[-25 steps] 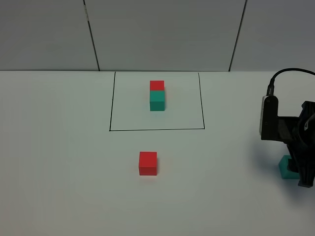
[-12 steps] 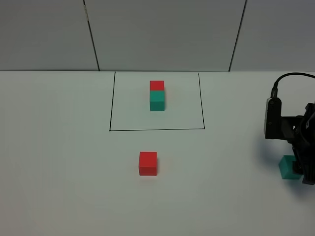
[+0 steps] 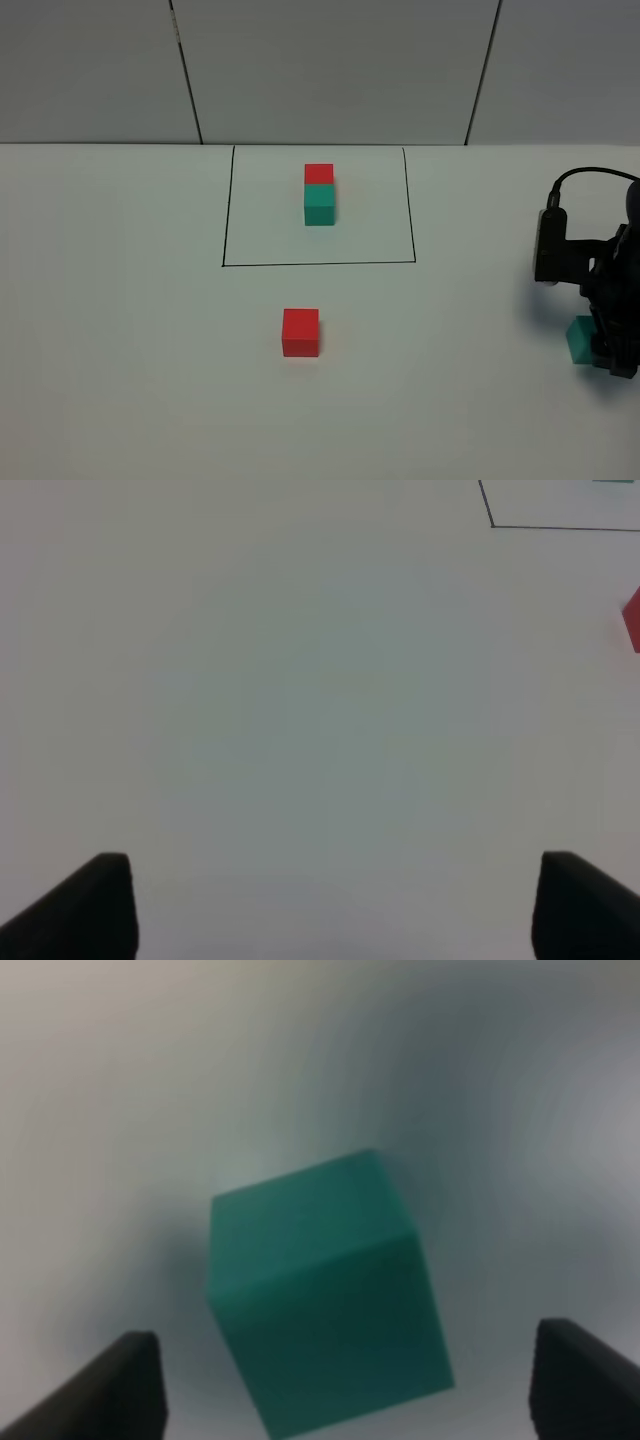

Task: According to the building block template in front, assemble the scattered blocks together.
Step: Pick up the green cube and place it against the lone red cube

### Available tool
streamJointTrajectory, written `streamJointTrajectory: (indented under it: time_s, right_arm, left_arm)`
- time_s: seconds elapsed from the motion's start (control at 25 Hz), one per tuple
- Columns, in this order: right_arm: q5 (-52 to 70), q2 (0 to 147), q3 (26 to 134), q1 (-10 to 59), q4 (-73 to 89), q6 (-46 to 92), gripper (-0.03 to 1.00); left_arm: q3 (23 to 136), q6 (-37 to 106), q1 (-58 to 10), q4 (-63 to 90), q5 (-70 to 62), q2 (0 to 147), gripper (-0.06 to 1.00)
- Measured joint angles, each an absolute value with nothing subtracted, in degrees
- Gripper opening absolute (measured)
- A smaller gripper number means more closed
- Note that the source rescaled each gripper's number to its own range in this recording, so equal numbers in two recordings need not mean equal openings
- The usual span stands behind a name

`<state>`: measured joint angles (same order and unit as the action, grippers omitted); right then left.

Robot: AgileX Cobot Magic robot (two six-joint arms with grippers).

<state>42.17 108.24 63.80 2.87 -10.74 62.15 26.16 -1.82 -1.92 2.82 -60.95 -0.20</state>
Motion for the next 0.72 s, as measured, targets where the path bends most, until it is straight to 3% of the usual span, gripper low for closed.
streamJointTrajectory:
  time_s: [0.72]
  right_arm:
    - [40.2, 112.0, 63.9, 2.7, -10.9, 68.6, 0.85]
  left_arm:
    - [26.2, -1.8, -1.9, 2.8, -61.0, -0.2, 0.79]
